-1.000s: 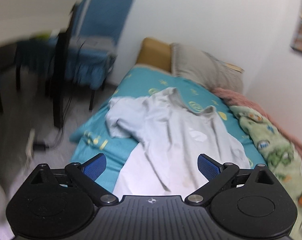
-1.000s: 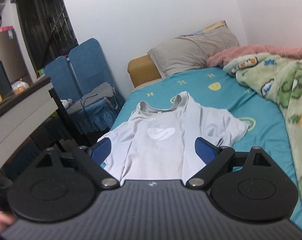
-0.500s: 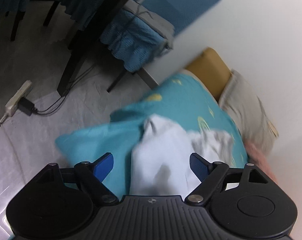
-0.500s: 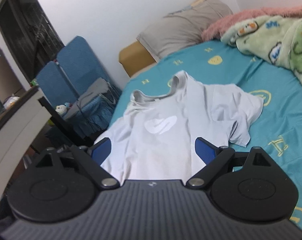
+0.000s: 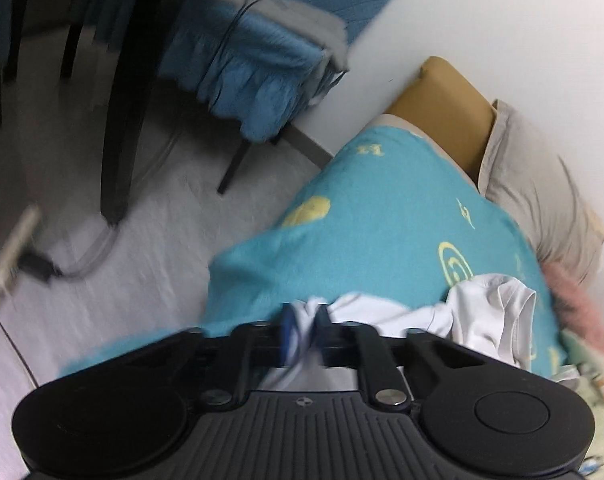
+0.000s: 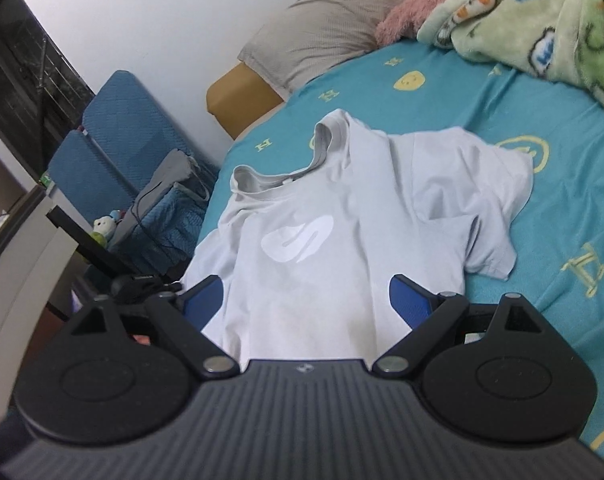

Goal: Fold clothes

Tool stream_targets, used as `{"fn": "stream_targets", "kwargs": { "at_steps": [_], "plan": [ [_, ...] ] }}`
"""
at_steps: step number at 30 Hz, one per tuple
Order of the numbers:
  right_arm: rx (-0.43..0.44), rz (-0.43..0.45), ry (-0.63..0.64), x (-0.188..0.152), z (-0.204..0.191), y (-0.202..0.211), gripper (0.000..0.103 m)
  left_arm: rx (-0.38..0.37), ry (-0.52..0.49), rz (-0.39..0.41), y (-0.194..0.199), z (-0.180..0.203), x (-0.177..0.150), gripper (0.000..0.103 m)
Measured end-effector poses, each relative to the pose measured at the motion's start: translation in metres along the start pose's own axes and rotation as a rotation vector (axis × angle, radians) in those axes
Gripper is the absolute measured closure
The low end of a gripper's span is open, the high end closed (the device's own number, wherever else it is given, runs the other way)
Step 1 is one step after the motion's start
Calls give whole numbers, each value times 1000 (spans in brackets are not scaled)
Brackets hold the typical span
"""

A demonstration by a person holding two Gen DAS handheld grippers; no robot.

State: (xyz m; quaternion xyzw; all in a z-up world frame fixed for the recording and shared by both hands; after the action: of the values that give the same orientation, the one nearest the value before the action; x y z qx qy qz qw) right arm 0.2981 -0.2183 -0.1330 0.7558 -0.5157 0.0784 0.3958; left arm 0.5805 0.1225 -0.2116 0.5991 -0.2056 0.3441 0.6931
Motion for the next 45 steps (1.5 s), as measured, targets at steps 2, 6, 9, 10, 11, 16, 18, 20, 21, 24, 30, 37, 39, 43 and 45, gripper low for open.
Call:
{"fn": "stream_targets", "kwargs": {
  "at_steps": [2,6,9,10,11,16,18,20,21,24,30,37,39,43,45],
  "plan": [
    [-12,16,14,0,0,2,11,97,-93,27,5,9,18,97],
    [-36,38,49,2,-1,3,11,290,-279,82,17,27,57,95],
    [-49,52,73,4,-1,2,11,392,-387,99,31,38,74,81],
    [-51,54,79,4,-1,2,11,365,-377,69,39,37,61,74],
    [-53,56,85,4,-1,1,11,337,-367,39,48,36,49,59],
    [-46,42,90,3,-2,-2,11,199,-317,-109,93,30,-15,53],
    [-39,39,100,1,-5,-1,11,144,-296,-167,112,28,-41,49],
    [-35,47,123,0,-9,5,11,80,-295,-228,149,27,-80,45],
    [-33,54,137,0,-11,9,11,48,-291,-256,172,29,-103,43],
    [-29,74,157,-2,-14,23,11,-50,-284,-337,235,38,-168,43],
    [-45,94,191,-9,-13,60,11,-150,-410,-427,313,66,-257,43],
    [-56,98,140,-11,4,102,11,-89,-614,-416,340,76,-290,54],
    [-54,99,120,-9,8,108,11,-92,-634,-415,345,75,-290,78],
    [-43,105,107,-5,11,115,11,-162,-566,-423,360,58,-276,98],
    [-39,104,105,-6,10,116,11,-200,-533,-408,368,47,-263,99]
  ]
}}
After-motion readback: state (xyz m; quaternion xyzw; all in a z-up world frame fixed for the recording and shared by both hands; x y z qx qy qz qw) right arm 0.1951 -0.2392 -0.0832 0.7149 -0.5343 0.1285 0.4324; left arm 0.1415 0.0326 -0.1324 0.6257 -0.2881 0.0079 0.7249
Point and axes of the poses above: each gripper's, at about its wrist camera, not at the fingertips, and y roughly against the way its jaws point, z to its right, x to its top, the point moved 7 cm from there along -y, roughly the way its jaws point, and after that the axes turned 13 degrees about -y, right-handed, at the moved point
